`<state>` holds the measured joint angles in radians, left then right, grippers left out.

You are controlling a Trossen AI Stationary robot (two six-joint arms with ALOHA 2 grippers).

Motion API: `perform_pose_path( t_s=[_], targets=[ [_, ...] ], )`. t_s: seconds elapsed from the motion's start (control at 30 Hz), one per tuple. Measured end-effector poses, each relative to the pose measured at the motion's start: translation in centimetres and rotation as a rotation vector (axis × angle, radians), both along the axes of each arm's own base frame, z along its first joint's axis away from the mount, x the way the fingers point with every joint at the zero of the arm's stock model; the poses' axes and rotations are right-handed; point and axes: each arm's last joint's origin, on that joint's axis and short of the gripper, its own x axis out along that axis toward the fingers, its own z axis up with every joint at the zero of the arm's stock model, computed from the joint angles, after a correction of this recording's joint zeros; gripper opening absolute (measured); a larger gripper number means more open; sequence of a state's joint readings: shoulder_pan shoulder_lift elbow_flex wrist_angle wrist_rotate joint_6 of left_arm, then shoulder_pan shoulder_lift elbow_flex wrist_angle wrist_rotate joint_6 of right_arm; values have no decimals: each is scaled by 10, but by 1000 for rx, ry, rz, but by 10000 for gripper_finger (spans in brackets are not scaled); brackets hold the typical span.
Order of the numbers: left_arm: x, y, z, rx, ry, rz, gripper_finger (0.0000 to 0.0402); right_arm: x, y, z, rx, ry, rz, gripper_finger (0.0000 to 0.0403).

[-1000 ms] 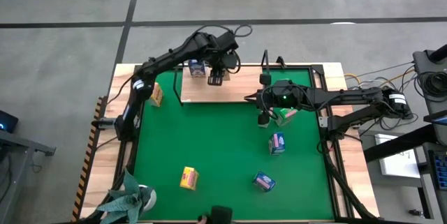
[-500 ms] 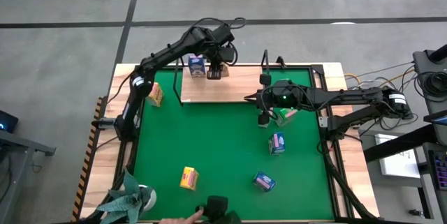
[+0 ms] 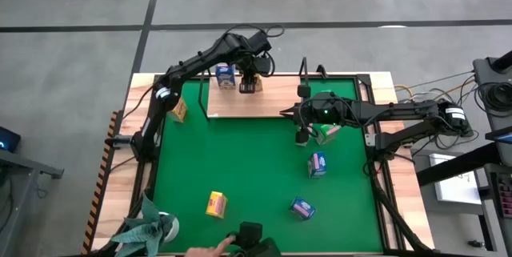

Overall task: Stack cereal on shelf
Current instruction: Put the middle yellow cereal box on the shelf

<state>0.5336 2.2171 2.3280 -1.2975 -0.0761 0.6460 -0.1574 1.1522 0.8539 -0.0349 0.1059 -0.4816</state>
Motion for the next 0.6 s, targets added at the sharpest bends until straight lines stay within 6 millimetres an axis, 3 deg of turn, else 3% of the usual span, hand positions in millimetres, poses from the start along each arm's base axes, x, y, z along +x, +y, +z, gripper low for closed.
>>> perform_pose_path(
  t_s=[0.6],
  targets=[
    [4,3,-6,6,-4,1,158,0,0,0,2,3,-1,9]
  ],
)
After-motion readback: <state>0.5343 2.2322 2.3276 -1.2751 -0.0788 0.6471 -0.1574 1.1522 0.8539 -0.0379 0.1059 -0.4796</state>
